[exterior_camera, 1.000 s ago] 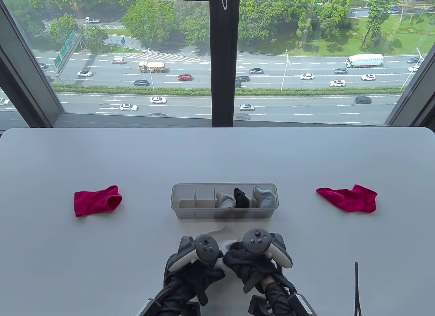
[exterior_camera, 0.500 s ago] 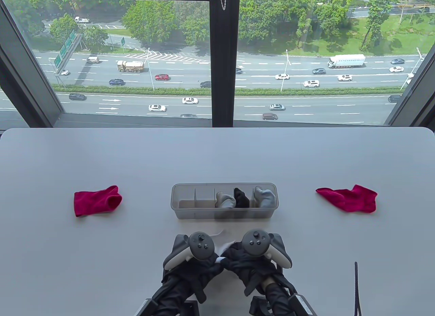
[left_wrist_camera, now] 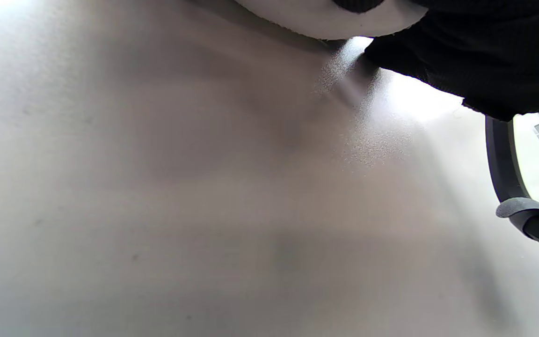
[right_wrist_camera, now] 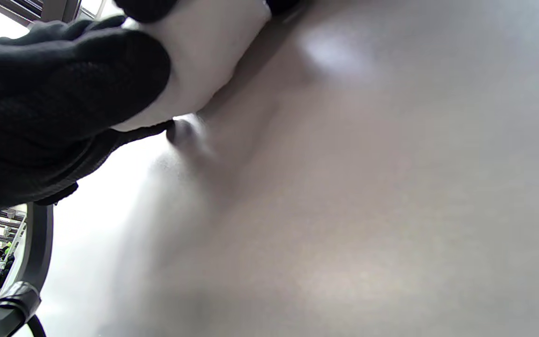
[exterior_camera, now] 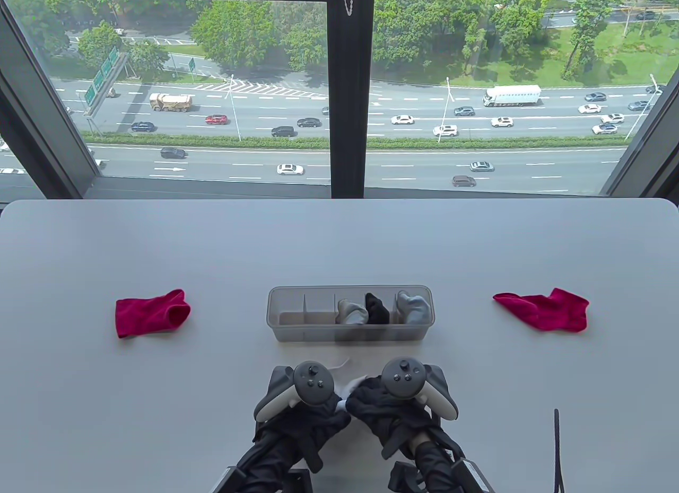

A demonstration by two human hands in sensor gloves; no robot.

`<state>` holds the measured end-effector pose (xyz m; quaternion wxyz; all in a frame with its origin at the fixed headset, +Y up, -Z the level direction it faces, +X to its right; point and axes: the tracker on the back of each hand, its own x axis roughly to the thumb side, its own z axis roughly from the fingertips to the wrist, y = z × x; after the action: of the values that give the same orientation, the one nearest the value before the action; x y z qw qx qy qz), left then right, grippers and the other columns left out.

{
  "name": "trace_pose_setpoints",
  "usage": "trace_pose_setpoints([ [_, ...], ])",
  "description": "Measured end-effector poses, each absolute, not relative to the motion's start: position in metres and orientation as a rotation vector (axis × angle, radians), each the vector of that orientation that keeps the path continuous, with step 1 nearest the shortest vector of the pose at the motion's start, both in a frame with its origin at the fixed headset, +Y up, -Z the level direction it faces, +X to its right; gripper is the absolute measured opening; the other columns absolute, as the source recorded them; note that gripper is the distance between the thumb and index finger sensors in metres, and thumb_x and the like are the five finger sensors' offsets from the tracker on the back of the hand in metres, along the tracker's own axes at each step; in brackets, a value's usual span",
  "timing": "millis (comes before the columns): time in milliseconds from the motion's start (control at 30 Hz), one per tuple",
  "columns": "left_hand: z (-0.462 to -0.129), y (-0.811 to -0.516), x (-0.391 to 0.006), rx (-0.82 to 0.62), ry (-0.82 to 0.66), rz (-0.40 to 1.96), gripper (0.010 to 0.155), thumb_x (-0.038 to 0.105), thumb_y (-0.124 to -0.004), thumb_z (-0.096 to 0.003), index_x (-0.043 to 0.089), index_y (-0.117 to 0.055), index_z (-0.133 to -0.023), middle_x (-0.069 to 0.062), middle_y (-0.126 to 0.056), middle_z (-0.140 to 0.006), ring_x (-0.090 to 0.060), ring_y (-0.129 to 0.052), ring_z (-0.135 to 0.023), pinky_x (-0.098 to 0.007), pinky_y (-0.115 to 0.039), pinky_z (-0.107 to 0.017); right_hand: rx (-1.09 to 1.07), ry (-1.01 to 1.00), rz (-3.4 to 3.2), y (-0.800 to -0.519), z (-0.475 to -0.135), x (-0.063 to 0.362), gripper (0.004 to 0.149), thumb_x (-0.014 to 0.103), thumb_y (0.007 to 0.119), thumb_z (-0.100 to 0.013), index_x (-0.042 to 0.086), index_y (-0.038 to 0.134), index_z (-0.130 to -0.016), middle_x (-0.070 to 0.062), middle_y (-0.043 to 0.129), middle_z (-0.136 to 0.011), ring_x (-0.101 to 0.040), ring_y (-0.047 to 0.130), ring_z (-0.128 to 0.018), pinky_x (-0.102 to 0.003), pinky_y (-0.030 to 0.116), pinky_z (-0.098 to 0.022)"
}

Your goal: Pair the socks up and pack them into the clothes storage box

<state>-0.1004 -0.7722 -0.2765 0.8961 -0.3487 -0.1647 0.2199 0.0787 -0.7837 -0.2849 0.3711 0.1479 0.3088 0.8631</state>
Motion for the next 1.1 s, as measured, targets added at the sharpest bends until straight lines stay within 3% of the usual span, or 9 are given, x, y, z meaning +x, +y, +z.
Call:
trace_pose_setpoints([
  [67, -0.2755, -0.7722, -0.0978, -0.691, -0.341, 0.415, 0.062, 0.035, -0.065, -0.0567, 0.017, -0.030, -0.104, -0.021, -0.020, -0.113, -0.049, -0.008, -0.106, -0.071, -0.017, -0.074, 0.352, 0.773, 2.193, -0.7840, -0.2855, 0.0797, 0.044, 0.038, 0.051, -0.064, 0.008, 0.069, -0.090, -0.027, 0.033, -0.111, -0.043, 0.007, -0.101, -0.063, 0.007, -0.068],
  [167, -0.2759, -0.7685, -0.0950, -0.627, -0.344, 0.412, 0.049, 0.029, -0.065, -0.0573, 0.011, -0.051, -0.100, -0.023, -0.031, -0.113, -0.051, -0.018, -0.106, -0.071, -0.024, -0.075, 0.352, 0.780, 2.188, -0.7849, -0.2854, 0.0809, 0.044, 0.038, 0.050, -0.064, 0.007, 0.069, -0.089, -0.026, 0.033, -0.110, -0.042, 0.006, -0.101, -0.061, 0.006, -0.068],
  [300, -0.2769, -0.7723, -0.0980, -0.691, -0.345, 0.433, 0.047, 0.030, -0.059, -0.0578, 0.003, -0.050, -0.095, -0.023, -0.025, -0.112, -0.050, -0.012, -0.105, -0.070, -0.021, -0.074, 0.387, 0.825, 2.163, -0.7865, -0.2843, 0.0783, 0.056, 0.043, 0.054, -0.062, 0.010, 0.047, -0.107, -0.027, 0.023, -0.112, -0.043, -0.001, -0.099, -0.061, 0.002, -0.066],
  [467, -0.2769, -0.7723, -0.0979, -0.685, -0.346, 0.437, 0.051, 0.035, -0.062, -0.0564, 0.005, -0.047, -0.095, -0.024, -0.024, -0.111, -0.051, -0.012, -0.104, -0.070, -0.020, -0.074, 0.366, 0.787, 2.183, -0.7831, -0.2858, 0.0799, 0.044, 0.041, 0.054, -0.063, 0.010, 0.068, -0.092, -0.027, 0.032, -0.111, -0.044, 0.006, -0.100, -0.063, 0.007, -0.068],
  [533, -0.2753, -0.7691, -0.0967, -0.628, -0.341, 0.411, 0.062, 0.036, -0.066, -0.0559, 0.018, -0.029, -0.102, -0.026, -0.025, -0.113, -0.052, -0.017, -0.105, -0.072, -0.023, -0.074, 0.340, 0.778, 2.190, -0.7837, -0.2852, 0.0802, 0.044, 0.039, 0.053, -0.064, 0.007, 0.071, -0.087, -0.027, 0.034, -0.110, -0.042, 0.008, -0.101, -0.061, 0.007, -0.068],
  [600, -0.2756, -0.7663, -0.0958, -0.582, -0.348, 0.421, 0.054, 0.033, -0.067, -0.0566, 0.016, -0.042, -0.102, -0.028, -0.034, -0.113, -0.055, -0.025, -0.106, -0.073, -0.029, -0.075, 0.339, 0.780, 2.185, -0.7834, -0.2853, 0.0809, 0.044, 0.039, 0.050, -0.064, 0.007, 0.070, -0.087, -0.026, 0.034, -0.110, -0.042, 0.008, -0.101, -0.061, 0.007, -0.068],
  [767, -0.2772, -0.7693, -0.0998, -0.632, -0.357, 0.463, 0.048, 0.030, -0.057, -0.0586, 0.002, -0.053, -0.097, -0.025, -0.032, -0.113, -0.052, -0.022, -0.106, -0.072, -0.027, -0.075, 0.400, 0.825, 2.185, -0.7858, -0.2823, 0.0778, 0.063, 0.048, 0.055, -0.060, 0.016, 0.035, -0.110, -0.028, 0.021, -0.112, -0.045, -0.002, -0.098, -0.061, 0.003, -0.067],
  [900, -0.2775, -0.7716, -0.1003, -0.693, -0.366, 0.479, 0.050, 0.034, -0.053, -0.0588, 0.000, -0.050, -0.095, -0.025, -0.025, -0.112, -0.050, -0.014, -0.105, -0.071, -0.020, -0.074, 0.366, 0.789, 2.183, -0.7821, -0.2848, 0.0810, 0.048, 0.043, 0.059, -0.060, 0.015, 0.060, -0.099, -0.028, 0.029, -0.111, -0.044, 0.004, -0.100, -0.062, 0.007, -0.068],
  [1100, -0.2757, -0.7657, -0.0975, -0.584, -0.344, 0.431, 0.061, 0.038, -0.070, -0.0537, 0.015, -0.039, -0.101, -0.024, -0.016, -0.113, -0.051, -0.010, -0.105, -0.072, -0.019, -0.075, 0.352, 0.784, 2.146, -0.7829, -0.2839, 0.0797, 0.047, 0.041, 0.051, -0.063, 0.006, 0.069, -0.088, -0.027, 0.034, -0.109, -0.043, 0.006, -0.100, -0.062, 0.006, -0.067],
])
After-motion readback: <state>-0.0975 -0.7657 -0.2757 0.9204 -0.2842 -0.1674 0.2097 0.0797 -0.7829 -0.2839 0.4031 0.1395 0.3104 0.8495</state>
